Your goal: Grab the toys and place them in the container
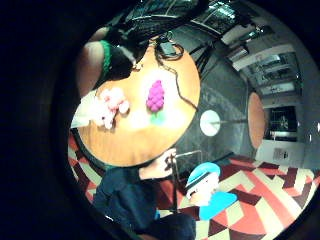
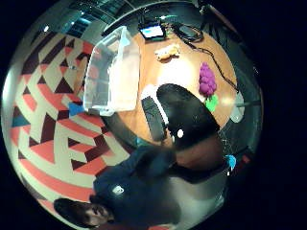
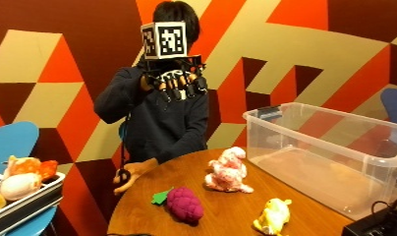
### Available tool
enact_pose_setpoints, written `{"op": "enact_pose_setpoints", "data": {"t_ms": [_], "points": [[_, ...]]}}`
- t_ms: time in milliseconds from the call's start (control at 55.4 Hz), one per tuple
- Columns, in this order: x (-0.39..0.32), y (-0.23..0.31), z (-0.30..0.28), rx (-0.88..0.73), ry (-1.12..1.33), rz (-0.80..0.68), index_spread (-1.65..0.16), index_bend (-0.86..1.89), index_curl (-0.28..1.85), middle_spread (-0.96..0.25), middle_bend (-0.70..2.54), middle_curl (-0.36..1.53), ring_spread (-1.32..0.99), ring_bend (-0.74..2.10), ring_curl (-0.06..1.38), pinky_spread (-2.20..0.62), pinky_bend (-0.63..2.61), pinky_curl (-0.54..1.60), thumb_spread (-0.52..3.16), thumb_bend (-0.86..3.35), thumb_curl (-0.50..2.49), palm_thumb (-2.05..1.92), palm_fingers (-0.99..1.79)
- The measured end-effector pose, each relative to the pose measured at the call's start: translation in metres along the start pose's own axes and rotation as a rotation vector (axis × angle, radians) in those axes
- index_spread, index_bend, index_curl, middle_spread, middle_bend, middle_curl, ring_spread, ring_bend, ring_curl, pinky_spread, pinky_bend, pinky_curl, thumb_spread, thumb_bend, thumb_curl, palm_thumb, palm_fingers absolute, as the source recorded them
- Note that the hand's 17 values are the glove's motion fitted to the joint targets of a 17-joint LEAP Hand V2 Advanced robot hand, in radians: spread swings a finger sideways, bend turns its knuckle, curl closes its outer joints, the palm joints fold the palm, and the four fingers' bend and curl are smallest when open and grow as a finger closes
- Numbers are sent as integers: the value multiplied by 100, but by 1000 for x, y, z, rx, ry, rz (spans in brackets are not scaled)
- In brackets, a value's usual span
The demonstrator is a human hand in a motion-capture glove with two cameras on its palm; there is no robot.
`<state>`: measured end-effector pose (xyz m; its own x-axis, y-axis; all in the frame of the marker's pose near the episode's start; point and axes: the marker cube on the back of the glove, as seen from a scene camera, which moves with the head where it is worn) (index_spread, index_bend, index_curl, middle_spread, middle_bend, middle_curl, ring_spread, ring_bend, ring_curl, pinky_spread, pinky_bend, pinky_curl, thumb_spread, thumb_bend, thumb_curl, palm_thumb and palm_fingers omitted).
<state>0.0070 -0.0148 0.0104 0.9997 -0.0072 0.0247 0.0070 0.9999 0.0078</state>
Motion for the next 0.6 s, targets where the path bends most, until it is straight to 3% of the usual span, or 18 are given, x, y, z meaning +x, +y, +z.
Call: {"op": "enact_pose_setpoints", "data": {"t_ms": [108,162,253,361,523,595], "points": [[15,-37,27,104,57,75,-19,11,17,0,28,25,-6,59,19,-2,89,33,147,-1,15,-2,11],[27,-62,55,135,93,92,-18,5,16,2,19,25,-2,54,19,-1,103,37,144,-1,16,-1,-10],[54,-107,119,13,98,133,-15,1,13,6,14,24,2,52,17,2,116,40,138,-2,19,-1,-19],[68,-112,191,-119,44,217,-13,1,11,8,15,24,4,54,18,3,123,41,133,-3,21,-3,-22],[70,-108,244,-163,-61,389,-12,-2,6,9,17,24,1,94,29,-7,135,43,127,-3,22,-3,-4],[69,-109,244,-119,-55,397,-13,-3,3,6,28,28,-8,119,36,-19,141,43,132,2,24,6,22]]}}
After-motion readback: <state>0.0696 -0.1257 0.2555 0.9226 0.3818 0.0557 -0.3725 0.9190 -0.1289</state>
